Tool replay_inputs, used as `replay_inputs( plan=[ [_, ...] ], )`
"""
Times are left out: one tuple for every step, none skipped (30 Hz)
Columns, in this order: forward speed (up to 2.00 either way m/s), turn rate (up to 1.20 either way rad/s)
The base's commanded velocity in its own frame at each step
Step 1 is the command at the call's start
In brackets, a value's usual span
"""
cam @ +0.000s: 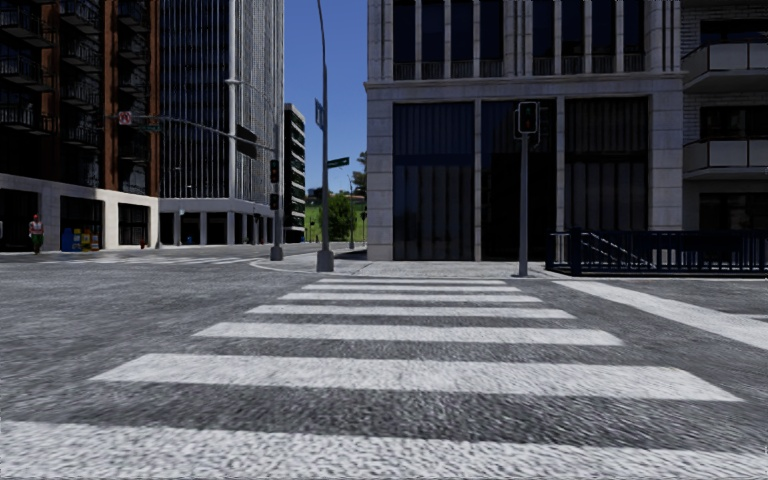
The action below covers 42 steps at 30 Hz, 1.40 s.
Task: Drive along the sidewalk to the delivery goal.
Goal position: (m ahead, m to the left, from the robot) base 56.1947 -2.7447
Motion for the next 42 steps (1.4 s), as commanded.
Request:
replay_inputs(
  plan=[
    [2.00,0.00],
    [2.00,0.00],
    [2.00,0.00],
    [2.00,0.00],
    [2.00,0.00],
    [2.00,0.00],
    [2.00,0.00],
    [2.00,0.00],
    [2.00,0.00],
    [2.00,0.00],
    [2.00,0.00],
    [2.00,0.00],
    [2.00,0.00],
    [2.00,0.00],
    [2.00,0.00],
    [2.00,0.00],
    [2.00,0.00],
    [2.00,0.00],
    [2.00,0.00],
    [2.00,0.00],
    [2.00,0.00],
    [2.00,0.00],
    [2.00,0.00],
    [2.00,0.00],
    [2.00,0.00],
    [2.00,0.00],
    [2.00,0.00],
    [2.00,0.00],
    [2.00,0.00],
    [2.00,0.00],
    [2.00,0.00],
    [2.00,0.00],
    [2.00,0.00],
    [2.00,0.00],
    [2.00,0.00],
    [2.00,0.00],
    [2.00,0.00],
    [2.00,0.00],
    [2.00,0.00],
    [2.00,0.00],
    [2.00,0.00],
    [2.00,0.00]
  ],
)
